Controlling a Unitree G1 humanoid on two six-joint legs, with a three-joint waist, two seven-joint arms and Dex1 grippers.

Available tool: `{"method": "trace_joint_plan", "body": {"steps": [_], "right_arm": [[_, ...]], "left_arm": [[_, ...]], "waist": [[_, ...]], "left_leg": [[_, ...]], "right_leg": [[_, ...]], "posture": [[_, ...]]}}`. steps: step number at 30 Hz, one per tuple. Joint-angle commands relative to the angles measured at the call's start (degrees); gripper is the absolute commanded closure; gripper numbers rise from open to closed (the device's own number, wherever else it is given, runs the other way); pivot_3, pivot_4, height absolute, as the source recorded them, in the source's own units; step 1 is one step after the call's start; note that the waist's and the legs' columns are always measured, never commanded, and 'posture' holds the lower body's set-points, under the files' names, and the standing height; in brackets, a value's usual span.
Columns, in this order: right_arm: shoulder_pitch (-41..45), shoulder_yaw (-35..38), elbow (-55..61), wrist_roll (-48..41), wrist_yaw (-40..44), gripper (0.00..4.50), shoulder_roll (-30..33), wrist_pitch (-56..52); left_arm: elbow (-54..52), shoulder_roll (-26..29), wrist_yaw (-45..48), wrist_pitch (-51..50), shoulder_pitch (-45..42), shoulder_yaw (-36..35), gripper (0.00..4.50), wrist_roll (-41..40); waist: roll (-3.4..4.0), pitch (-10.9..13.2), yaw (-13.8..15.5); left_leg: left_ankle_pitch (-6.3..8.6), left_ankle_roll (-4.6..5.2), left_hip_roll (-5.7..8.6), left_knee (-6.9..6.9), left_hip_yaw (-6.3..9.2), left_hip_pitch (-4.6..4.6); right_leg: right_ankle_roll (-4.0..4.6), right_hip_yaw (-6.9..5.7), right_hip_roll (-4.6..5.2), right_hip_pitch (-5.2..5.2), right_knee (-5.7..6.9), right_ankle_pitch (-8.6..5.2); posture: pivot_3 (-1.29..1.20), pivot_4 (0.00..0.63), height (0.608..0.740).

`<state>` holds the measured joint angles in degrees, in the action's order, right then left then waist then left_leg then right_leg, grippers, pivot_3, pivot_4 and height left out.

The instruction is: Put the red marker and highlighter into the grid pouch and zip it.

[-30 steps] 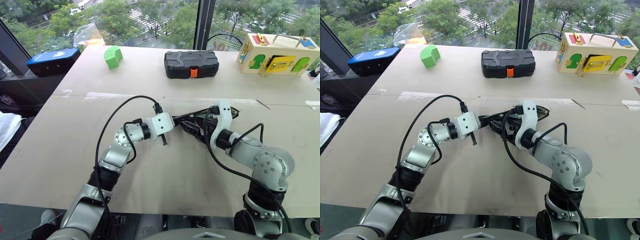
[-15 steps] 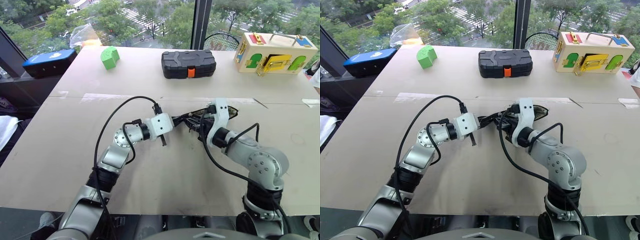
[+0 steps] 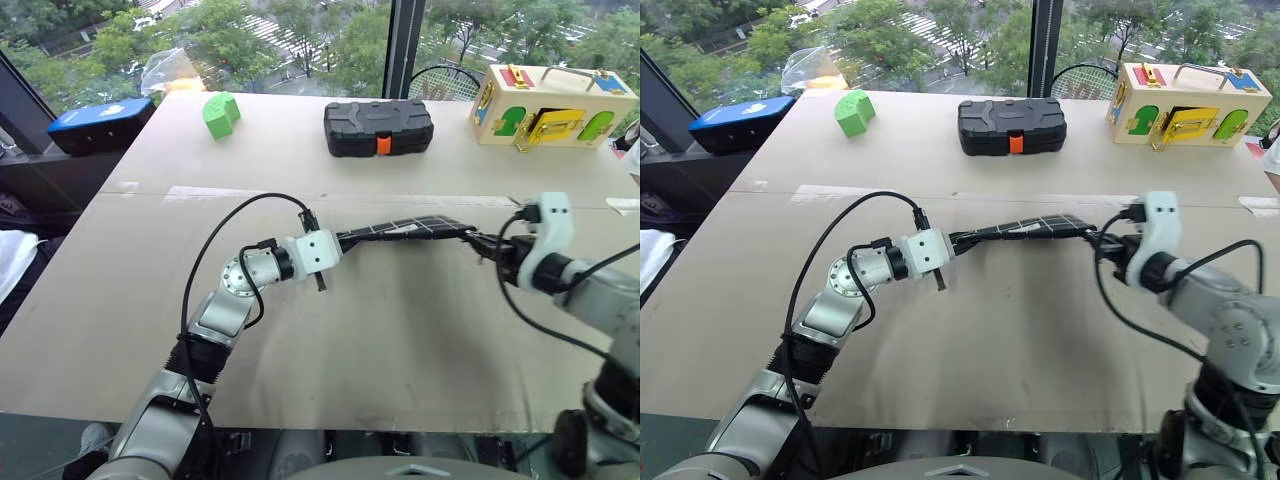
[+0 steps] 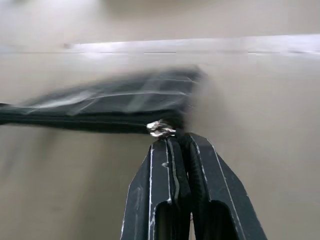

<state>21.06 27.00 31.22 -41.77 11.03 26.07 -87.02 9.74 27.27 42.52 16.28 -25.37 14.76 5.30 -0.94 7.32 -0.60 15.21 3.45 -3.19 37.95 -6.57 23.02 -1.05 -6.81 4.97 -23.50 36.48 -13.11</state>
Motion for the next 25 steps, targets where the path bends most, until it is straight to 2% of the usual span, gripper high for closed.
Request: {"method": "trace_joint_plan", "body": {"steps": [1, 3, 5, 6, 7, 8, 10, 12, 14, 15, 16, 17, 20, 25], "right_arm": [[-2.58, 2.72, 0.39, 1.55, 1.99, 4.45, 4.77, 3.02], [-4.81, -0.56, 2.83, 0.28, 5.33, 4.45, 6.02, 6.00], [-8.02, -3.90, 5.11, 0.84, 7.98, 3.85, 7.98, 10.23], [-10.93, -5.75, 6.73, 1.61, 10.35, 3.67, 10.21, 12.94], [-13.82, -6.86, 8.09, 2.33, 12.42, 3.10, 12.12, 15.42], [-16.84, -7.30, 9.31, 2.89, 14.80, 2.79, 13.81, 18.29], [-23.68, -5.09, 11.72, 3.34, 19.16, 1.93, 15.60, 24.15], [-32.58, -2.08, 14.09, 7.05, 24.15, 0.94, 17.58, 32.74], [-41.56, 3.63, 15.89, 9.03, 29.93, 0.02, 16.91, 40.83], [-45.45, 6.26, 16.30, 9.97, 32.68, 0.00, 16.31, 44.80], [-48.92, 8.57, 16.31, 10.85, 35.02, 0.00, 15.42, 48.62], [-53.33, 12.78, 16.10, 10.96, 38.47, 0.00, 13.57, 53.02], [-62.16, 21.36, 14.56, 12.08, 45.03, 0.00, 8.82, 64.46], [-68.06, 26.28, 11.99, 11.34, 50.02, 0.00, 5.89, 73.05]], "left_arm": [[-0.13, 1.15, -2.22, -0.73, -0.03, -2.12, 4.50, 1.28], [-2.88, 1.02, -1.51, -1.35, 0.35, -0.45, 4.50, 2.13], [-4.37, 1.40, 1.12, -2.53, 0.80, 0.19, 4.50, 0.16], [-4.67, 1.88, 2.21, -3.22, 1.12, -0.08, 3.98, -0.86], [-5.02, 2.49, 3.23, -3.51, 1.57, -0.48, 3.70, -1.88], [-5.46, 3.19, 4.15, -3.75, 2.09, -1.07, 3.40, -2.91], [-8.39, 5.24, 8.59, -7.79, 4.57, -3.62, 2.53, -9.74], [-13.93, 8.65, 14.26, -19.04, 8.79, -8.07, 1.57, -21.62], [-19.92, 14.48, 19.29, -31.20, 14.59, -13.75, 0.62, -32.98], [-21.62, 17.08, 20.53, -34.55, 17.06, -16.40, 0.17, -35.83], [-22.99, 19.27, 21.35, -37.34, 19.32, -18.98, 0.07, -38.36], [-24.55, 21.56, 22.14, -40.91, 22.58, -23.77, 0.07, -42.53], [-27.73, 25.26, 23.24, -46.56, 30.37, -33.25, 0.07, -48.44], [-32.05, 24.92, 22.37, -48.34, 38.04, -38.42, 0.07, -49.53]], "waist": [[0.00, 0.00, -0.06], [0.00, 0.00, 0.01], [0.00, 0.00, 0.02], [0.00, 0.00, 0.01], [0.00, 0.00, 0.04], [-0.01, -0.01, 0.11], [-0.03, -0.01, 0.20], [-0.03, 0.00, 0.10], [-0.06, 0.02, 0.00], [-0.07, 0.01, -0.04], [-0.06, 0.02, -0.05], [-0.04, 0.04, 0.02], [0.12, 0.18, 0.49], [0.41, 0.30, 1.30]], "left_leg": [[0.00, 0.00, 0.00, -0.08, 0.00, -0.01], [0.00, -0.01, 0.01, -0.18, 0.00, -0.04], [-0.01, -0.01, 0.01, -0.25, -0.01, -0.03], [-0.01, -0.01, 0.01, -0.27, -0.01, -0.03], [-0.01, -0.01, 0.01, -0.29, -0.03, -0.04], [-0.01, -0.01, 0.02, -0.32, -0.04, -0.04], [-0.01, -0.01, 0.01, -0.44, -0.01, -0.02], [-0.02, -0.02, 0.00, -0.50, -0.01, -0.01], [-0.03, -0.06, 0.00, -0.50, -0.02, -0.02], [-0.06, -0.11, -0.01, -0.51, -0.01, -0.09], [-0.14, -0.27, -0.03, -0.51, 0.00, -0.12], [-0.15, -0.30, -0.03, -0.54, 0.00, -0.19], [0.02, -0.09, -0.04, -0.53, 0.08, -0.29], [0.19, -0.34, 0.02, -0.51, 0.08, -0.30]], "right_leg": [[0.00, 0.01, 0.00, 0.00, -0.02, 0.00], [-0.01, 0.03, -0.01, 0.00, -0.03, 0.00], [-0.01, 0.02, -0.01, 0.00, -0.11, 0.00], [-0.01, 0.02, -0.01, 0.00, -0.15, 0.00], [-0.02, 0.02, -0.02, 0.00, -0.18, 0.00], [-0.03, 0.02, -0.01, 0.01, -0.23, -0.01], [-0.05, 0.02, -0.01, 0.02, -0.39, -0.02], [-0.11, 0.08, -0.01, 0.03, -0.51, -0.04], [-0.37, 0.21, 0.00, 0.04, -0.52, -0.20], [-0.50, 0.26, 0.03, 0.09, -0.52, -0.28], [-0.55, 0.31, 0.09, 0.10, -0.52, -0.32], [-0.57, 0.32, 0.09, 0.13, -0.53, -0.34], [-0.56, 0.24, 0.19, 0.19, -0.58, -0.44], [-0.37, 0.31, 0.42, 0.17, -0.66, -0.54]], "posture": [[0.00, 0.150, 0.740], [0.00, 0.150, 0.740], [0.00, 0.150, 0.740], [0.00, 0.150, 0.740], [0.00, 0.150, 0.740], [0.00, 0.150, 0.740], [0.00, 0.150, 0.740], [0.00, 0.150, 0.740], [0.00, 0.150, 0.740], [0.00, 0.150, 0.740], [0.00, 0.150, 0.740], [0.00, 0.150, 0.740], [0.00, 0.150, 0.740], [0.00, 0.150, 0.740]]}}
